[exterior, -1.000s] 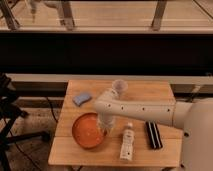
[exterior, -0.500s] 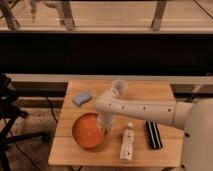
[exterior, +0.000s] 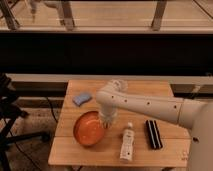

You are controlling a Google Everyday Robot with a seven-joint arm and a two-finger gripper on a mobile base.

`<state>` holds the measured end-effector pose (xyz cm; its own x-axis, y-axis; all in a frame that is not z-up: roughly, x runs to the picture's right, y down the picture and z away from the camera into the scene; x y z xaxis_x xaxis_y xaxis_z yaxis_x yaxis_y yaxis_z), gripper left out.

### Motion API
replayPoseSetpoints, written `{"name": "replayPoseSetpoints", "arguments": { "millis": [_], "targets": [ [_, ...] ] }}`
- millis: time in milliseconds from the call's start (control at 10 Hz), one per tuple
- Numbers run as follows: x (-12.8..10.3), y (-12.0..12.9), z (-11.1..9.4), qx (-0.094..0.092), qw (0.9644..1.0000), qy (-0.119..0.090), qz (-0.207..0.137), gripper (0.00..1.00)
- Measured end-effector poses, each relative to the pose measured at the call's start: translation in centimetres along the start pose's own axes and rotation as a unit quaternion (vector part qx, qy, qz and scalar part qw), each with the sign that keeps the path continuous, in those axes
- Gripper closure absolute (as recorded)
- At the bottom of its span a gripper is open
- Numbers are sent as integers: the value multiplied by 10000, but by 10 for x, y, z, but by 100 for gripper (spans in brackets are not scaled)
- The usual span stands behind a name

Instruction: Pick up the ceramic bowl

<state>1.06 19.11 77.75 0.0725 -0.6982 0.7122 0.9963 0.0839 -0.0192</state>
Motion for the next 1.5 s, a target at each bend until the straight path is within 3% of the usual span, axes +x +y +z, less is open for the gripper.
{"name": "replayPoseSetpoints", "arguments": {
  "millis": [300,900,1500],
  "targets": [
    [16,1,-16,-1,10000,0,19,100],
    [25,9,-40,18,10000,41,-21,100],
    [25,13,-46,8,9999,30,-169,100]
  ]
}}
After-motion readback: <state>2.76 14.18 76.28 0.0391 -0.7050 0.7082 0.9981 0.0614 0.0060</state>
